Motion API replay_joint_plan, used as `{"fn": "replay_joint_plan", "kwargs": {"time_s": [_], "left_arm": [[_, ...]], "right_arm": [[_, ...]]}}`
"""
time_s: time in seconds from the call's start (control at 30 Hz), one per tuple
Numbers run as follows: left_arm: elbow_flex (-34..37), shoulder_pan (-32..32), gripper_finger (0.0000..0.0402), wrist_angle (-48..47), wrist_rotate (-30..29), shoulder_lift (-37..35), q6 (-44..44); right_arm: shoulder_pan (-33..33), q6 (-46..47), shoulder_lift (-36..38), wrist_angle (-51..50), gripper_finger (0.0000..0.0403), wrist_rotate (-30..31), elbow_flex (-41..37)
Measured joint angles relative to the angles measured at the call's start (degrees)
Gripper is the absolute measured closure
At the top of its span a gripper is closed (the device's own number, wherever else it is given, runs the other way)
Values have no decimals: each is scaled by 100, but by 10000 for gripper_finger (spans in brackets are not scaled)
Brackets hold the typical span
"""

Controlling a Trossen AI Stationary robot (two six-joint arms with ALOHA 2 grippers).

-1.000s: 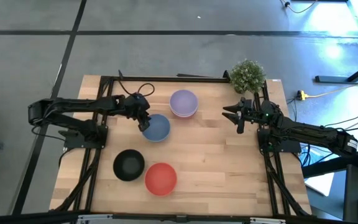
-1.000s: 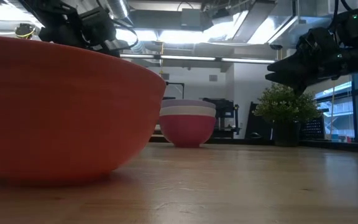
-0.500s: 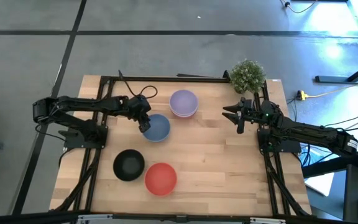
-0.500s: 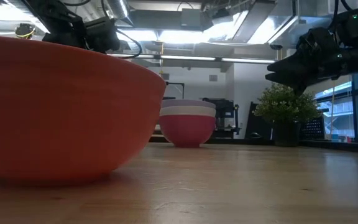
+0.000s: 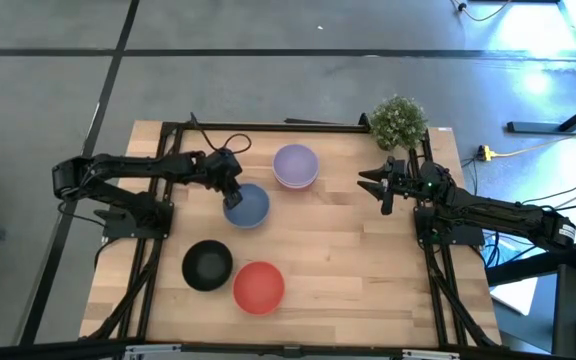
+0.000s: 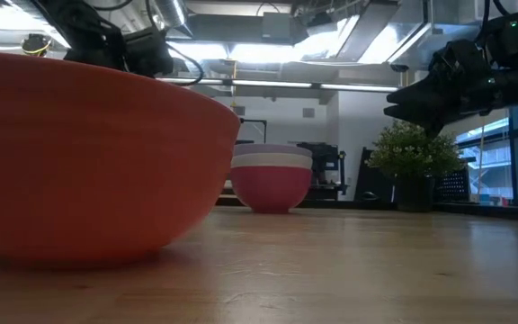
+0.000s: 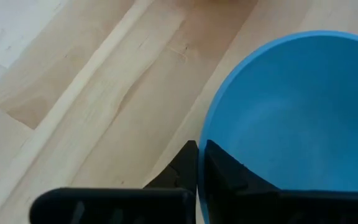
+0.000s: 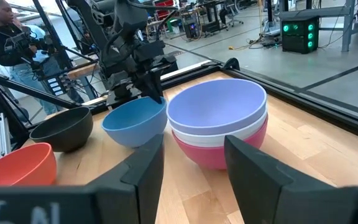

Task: Nest bowls inside each other
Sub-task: Stack the blue bowl on top of the purple bowl

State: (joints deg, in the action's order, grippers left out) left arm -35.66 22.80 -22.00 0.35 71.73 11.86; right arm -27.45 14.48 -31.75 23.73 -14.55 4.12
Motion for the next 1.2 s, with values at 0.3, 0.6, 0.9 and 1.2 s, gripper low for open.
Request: {"fn": "replay_joint_plan", "kwargs": {"time_s": [0.3,0.6,0.9,1.2], "left_arm": [[-542,459,399,175,307,2,-337],[-2184,812,399,-278,813,117,-1144],[-4048,810,399,-1117,758,1300,-1693],[-5191,815,399,-1639,767,2723,-2122]], "right_arm": [[-1,0,0,0,234,4,0],[0,24,0,0,234,2,0],[1,4,1,-27,234,0,1],[0,2,2,-90,234,-2,1]]}}
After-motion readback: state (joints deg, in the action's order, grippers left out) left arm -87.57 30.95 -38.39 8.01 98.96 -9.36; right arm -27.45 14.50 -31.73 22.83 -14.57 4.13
